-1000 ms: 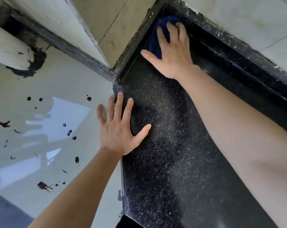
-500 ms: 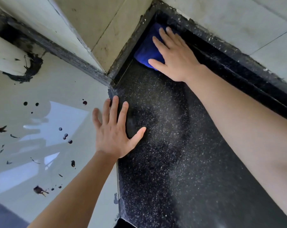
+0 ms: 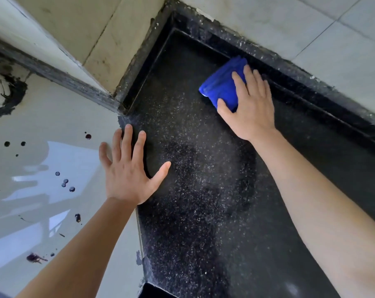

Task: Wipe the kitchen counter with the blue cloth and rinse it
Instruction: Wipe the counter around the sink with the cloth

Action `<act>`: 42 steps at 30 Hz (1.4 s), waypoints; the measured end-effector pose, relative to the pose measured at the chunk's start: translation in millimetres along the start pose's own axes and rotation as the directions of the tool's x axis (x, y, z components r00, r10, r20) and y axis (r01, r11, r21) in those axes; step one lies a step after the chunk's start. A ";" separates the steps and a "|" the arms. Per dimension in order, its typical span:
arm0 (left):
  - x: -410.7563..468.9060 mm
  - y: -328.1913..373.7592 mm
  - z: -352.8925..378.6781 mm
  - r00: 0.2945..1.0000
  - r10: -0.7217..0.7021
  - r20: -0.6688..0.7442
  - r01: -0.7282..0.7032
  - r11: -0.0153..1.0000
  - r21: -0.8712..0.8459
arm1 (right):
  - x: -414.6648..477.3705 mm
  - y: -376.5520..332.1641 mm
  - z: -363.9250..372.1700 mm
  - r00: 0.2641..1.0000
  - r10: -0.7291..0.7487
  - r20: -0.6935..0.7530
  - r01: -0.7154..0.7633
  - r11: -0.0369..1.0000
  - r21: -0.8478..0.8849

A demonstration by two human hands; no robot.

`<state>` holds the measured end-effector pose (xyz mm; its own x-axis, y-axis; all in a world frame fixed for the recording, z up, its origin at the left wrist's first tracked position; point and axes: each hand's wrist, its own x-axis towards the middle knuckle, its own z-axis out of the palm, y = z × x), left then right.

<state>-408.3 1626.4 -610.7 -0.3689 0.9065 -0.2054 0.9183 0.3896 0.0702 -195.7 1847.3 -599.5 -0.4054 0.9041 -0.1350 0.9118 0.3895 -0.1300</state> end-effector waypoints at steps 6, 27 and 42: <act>-0.4 -1.0 -1.5 1.000 -0.007 0.012 0.007 1.000 0.004 | 10.8 -35.4 8.3 0.992 0.121 0.032 -0.120 0.992 -0.027; -1.9 1.3 3.2 0.998 -0.001 -0.061 0.000 1.000 -0.003 | -79.9 67.3 16.7 0.952 0.304 -0.027 -0.301 0.950 0.081; -1.2 -2.5 8.9 0.993 0.011 -0.117 -0.012 1.000 -0.006 | -39.2 -44.3 35.1 0.926 -0.377 -0.002 0.376 0.925 0.060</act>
<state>-408.9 1622.9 -619.4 -0.3726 0.9237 -0.0891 0.9219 0.3794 0.0785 -222.4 1788.4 -622.9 -0.7189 0.6912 -0.0740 0.6867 0.6896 -0.2301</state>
